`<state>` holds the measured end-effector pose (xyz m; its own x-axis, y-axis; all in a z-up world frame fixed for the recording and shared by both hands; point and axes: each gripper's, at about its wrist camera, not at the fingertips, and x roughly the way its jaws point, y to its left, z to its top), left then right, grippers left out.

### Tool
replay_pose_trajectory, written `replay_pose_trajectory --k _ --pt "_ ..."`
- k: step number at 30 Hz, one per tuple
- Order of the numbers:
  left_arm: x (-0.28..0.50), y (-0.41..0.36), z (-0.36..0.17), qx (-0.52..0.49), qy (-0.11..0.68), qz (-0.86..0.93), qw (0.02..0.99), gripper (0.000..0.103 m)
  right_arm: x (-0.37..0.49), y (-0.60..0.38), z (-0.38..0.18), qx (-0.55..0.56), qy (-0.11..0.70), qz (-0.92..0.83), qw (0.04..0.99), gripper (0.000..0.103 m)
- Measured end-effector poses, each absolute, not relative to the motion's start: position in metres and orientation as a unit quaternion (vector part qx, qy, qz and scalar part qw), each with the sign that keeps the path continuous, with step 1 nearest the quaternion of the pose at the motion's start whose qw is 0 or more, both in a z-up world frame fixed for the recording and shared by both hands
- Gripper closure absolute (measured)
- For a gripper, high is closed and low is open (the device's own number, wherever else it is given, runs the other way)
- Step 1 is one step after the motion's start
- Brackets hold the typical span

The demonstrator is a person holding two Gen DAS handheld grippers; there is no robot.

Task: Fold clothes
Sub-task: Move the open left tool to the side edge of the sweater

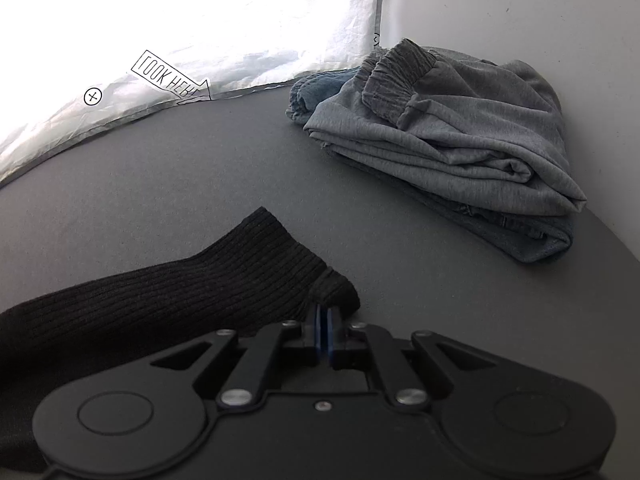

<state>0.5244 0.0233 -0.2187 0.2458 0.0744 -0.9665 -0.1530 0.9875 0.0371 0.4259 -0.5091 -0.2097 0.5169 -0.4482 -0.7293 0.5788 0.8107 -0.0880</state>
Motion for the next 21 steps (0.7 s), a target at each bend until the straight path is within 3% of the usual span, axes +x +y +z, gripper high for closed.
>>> replay_pose_trajectory --k 1,3,8,15,21 --pt "0.523 0.025 -0.219 -0.032 0.608 0.072 0.79 0.0 0.426 -0.508 -0.209 0.075 0.394 -0.294 0.868 0.097" --pt "0.519 0.021 -0.214 -0.029 0.599 0.069 0.797 0.0 0.425 -0.507 -0.206 0.065 0.397 -0.291 0.868 0.066" --pt "0.484 0.02 -0.201 -0.032 0.588 0.074 0.805 0.0 0.407 -0.504 -0.19 0.069 0.397 -0.289 0.868 0.052" --pt "0.405 0.031 -0.173 -0.074 0.562 0.093 0.819 0.0 0.342 -0.485 -0.179 0.099 0.398 -0.279 0.869 0.02" --pt "0.331 0.07 -0.182 -0.128 0.563 0.128 0.807 0.0 0.287 -0.462 -0.194 0.116 0.426 -0.231 0.867 0.005"
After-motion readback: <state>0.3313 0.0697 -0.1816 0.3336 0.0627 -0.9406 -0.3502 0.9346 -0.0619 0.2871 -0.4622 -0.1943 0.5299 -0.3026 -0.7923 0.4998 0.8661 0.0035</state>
